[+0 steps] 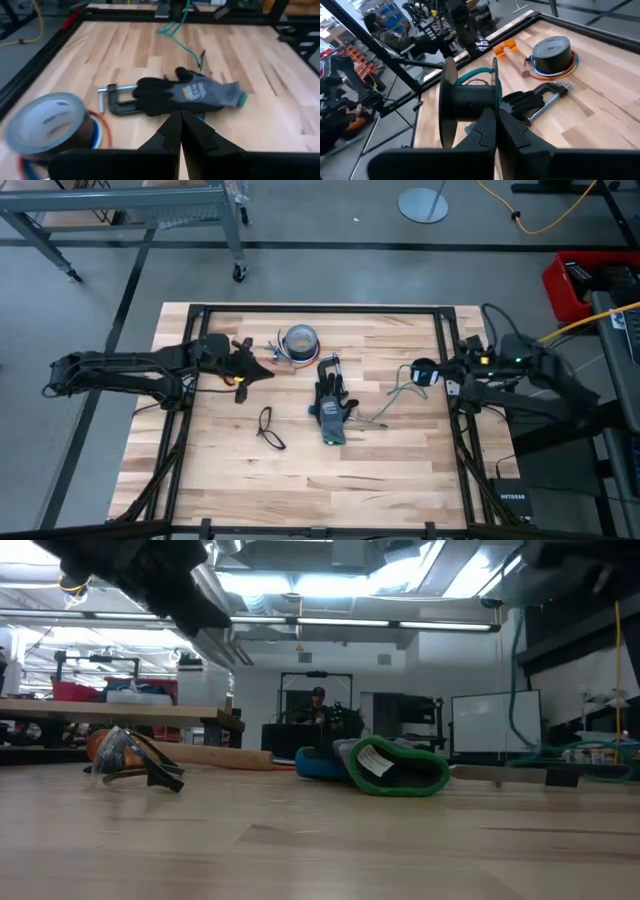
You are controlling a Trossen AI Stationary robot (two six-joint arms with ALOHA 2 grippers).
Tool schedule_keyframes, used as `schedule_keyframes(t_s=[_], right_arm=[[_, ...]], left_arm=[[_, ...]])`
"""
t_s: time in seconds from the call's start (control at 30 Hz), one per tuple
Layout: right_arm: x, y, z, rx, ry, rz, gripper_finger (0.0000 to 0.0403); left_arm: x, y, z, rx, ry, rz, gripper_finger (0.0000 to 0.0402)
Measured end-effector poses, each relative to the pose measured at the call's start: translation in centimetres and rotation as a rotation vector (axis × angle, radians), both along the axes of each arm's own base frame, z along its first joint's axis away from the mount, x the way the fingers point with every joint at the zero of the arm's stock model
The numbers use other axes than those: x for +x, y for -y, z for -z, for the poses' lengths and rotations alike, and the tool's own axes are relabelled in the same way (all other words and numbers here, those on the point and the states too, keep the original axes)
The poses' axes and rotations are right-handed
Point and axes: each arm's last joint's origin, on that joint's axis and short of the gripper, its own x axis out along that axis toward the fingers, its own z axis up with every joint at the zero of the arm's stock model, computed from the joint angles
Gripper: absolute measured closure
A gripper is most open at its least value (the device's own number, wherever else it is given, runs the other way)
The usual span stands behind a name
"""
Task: Coil cords
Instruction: Coil the green wire on the black spool
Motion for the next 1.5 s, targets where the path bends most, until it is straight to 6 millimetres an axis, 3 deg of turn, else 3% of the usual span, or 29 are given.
schedule_keyframes(t_s=[0.2,0.5,0.77,1.03,1.5], right_arm=[[1.8,0.4,3.3,0.002,0.041,-0.031,0.0402],[5.0,1.2,6.9,-0.047,0.213,-0.073,0.0402],[6.1,1.5,8.7,-0.12,0.422,-0.057,0.0402],[6.1,1.6,8.9,-0.161,0.465,-0.058,0.0402],[6.1,1.4,8.9,-0.236,0.462,-0.108,0.0402]], left_arm=[[-0.2,0.0,2.3,-0.071,0.105,-0.031,0.04],[-0.2,0.2,2.8,-0.13,0.415,-0.037,0.04],[1.4,0.5,3.2,-0.317,0.445,-0.134,0.04],[5.1,0.4,2.6,-0.263,0.402,-0.173,0.04],[14.8,0.5,2.2,-0.126,0.339,-0.129,0.0355]])
